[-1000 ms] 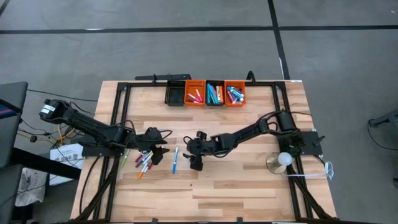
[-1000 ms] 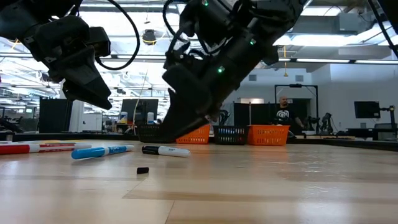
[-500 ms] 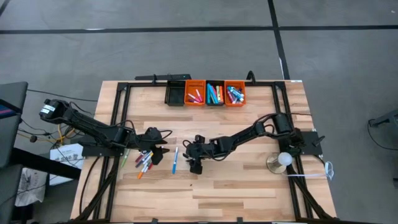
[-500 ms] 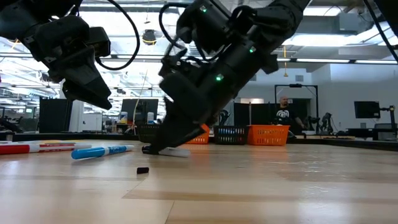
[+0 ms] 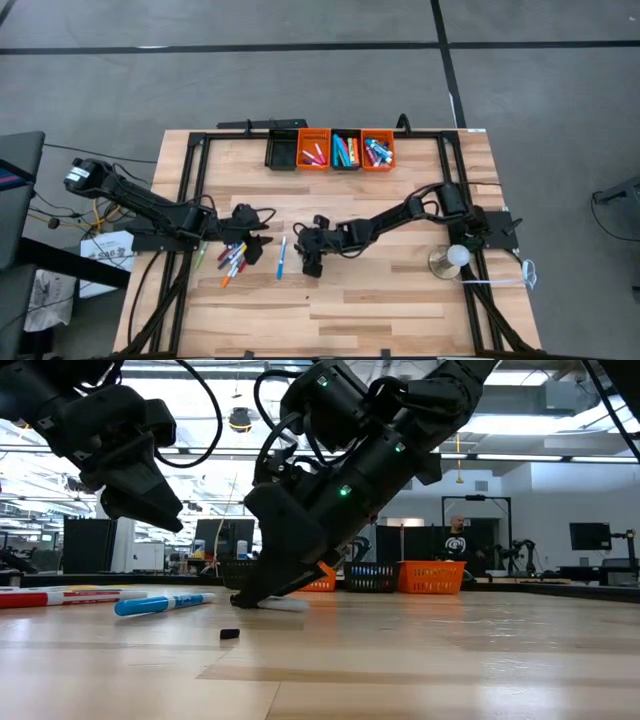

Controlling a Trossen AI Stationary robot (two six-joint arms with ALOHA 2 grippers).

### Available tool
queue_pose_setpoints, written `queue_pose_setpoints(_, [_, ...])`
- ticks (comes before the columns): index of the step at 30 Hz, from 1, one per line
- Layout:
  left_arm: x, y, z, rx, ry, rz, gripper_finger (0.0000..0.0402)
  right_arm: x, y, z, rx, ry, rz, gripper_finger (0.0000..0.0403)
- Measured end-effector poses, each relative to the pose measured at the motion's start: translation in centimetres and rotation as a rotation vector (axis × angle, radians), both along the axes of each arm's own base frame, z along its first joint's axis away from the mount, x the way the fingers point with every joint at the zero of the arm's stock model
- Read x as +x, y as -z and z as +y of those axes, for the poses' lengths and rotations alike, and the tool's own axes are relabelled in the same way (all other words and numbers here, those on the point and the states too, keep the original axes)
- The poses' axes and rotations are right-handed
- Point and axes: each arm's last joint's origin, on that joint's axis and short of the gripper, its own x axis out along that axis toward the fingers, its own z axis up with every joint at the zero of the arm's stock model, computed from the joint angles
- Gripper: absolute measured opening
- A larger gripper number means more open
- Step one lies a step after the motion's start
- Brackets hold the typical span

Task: Pick & Place Markers
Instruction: Put the white black highlighter pen into the left orange bin

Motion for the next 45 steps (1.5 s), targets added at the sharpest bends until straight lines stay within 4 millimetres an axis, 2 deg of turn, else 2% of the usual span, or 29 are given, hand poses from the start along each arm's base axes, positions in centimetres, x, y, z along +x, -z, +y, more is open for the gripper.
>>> queue_pose_setpoints(6, [0.0, 0.0, 0.0, 0.000, 0.002, 0.000, 0.0214, 0.1, -0.1, -0.9, 0.021, 0.007, 0.005, 0.0027])
queue_pose_setpoints(14, [0.0, 0.0, 0.0, -0.001, 0.002, -0.002, 0.0214, -0.2, -2.0, -2.2, 0.020, 0.023, 0.012, 0.0036])
queue_pose_setpoints(17, [0.0, -0.1, -0.1, -0.004, 0.002, -0.008, 0.0214, -0.6, -3.0, -2.7, -0.034, 0.020, 0.018, 0.0029])
queue_pose_setpoints(20, [0.1, -0.1, -0.1, -0.006, 0.002, -0.014, 0.0214, -0.4, -5.0, -4.1, -0.077, 0.037, -0.038, 0.0029])
queue_pose_setpoints(26, [0.1, -0.2, -0.1, -0.008, 0.002, -0.020, 0.0214, -0.8, -9.0, -8.7, -0.107, 0.122, -0.125, 0.0029])
queue_pose_setpoints(29, [0.1, -0.2, -0.1, -0.008, 0.002, -0.020, 0.0214, -1.4, -11.6, -12.0, -0.123, 0.191, -0.192, 0.0032])
queue_pose_setpoints(32, [0.1, -0.2, -0.1, -0.008, 0.002, -0.020, 0.0214, -2.4, -13.2, -15.4, -0.125, 0.258, -0.226, 0.0032])
queue_pose_setpoints(39, [0.1, -0.2, 0.0, 0.005, -0.008, -0.025, 0.0214, -3.5, -14.5, -22.9, -0.041, 0.366, -0.321, 0.0034])
queue_pose_setpoints(42, [0.1, -0.2, 0.0, 0.008, -0.011, -0.026, 0.0214, -4.1, -14.1, -25.3, 0.013, 0.401, -0.318, 0.0034])
queue_pose_setpoints(45, [0.1, -0.2, 0.0, 0.010, -0.011, -0.027, 0.0214, -3.9, -13.9, -27.2, 0.054, 0.428, -0.344, 0.0032])
